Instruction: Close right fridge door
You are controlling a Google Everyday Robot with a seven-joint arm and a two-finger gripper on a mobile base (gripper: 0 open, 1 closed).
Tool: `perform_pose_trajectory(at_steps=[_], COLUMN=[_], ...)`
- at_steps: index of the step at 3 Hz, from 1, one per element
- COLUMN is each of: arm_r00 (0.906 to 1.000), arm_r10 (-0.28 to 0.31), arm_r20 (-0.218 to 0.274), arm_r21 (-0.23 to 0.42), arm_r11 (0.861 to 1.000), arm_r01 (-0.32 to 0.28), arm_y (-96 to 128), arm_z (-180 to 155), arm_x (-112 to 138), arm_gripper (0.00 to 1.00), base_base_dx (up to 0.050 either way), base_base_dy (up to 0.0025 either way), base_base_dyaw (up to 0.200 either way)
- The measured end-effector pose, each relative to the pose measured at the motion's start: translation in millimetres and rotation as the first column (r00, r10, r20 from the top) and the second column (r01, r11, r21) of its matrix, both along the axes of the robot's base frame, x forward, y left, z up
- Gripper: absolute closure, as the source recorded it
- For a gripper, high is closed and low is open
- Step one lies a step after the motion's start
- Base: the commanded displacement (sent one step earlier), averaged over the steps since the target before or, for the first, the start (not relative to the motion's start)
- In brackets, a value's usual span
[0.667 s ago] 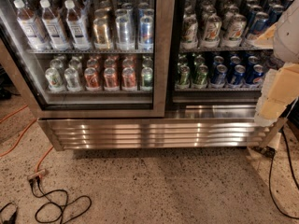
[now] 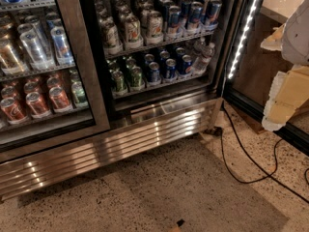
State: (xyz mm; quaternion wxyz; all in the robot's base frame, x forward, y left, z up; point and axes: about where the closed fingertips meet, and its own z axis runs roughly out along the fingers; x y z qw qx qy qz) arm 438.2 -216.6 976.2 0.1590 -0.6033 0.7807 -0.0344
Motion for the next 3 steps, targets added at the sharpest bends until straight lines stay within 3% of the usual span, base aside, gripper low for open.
perform_pose_trajectory(at_steps=[3], arm_r00=[1.0], arm_r10=[0.0], arm_r20=[0.0], arm_r21=[0.0], arm_r11=[1.0], arm_r01=[0.0], arm_y=[0.0], arm_z=[0.0], arm_x=[0.0], arm_gripper=[0.0], base_base_dx=[0.0], base_base_dy=[-0.00002], base_base_dyaw=[-0.191])
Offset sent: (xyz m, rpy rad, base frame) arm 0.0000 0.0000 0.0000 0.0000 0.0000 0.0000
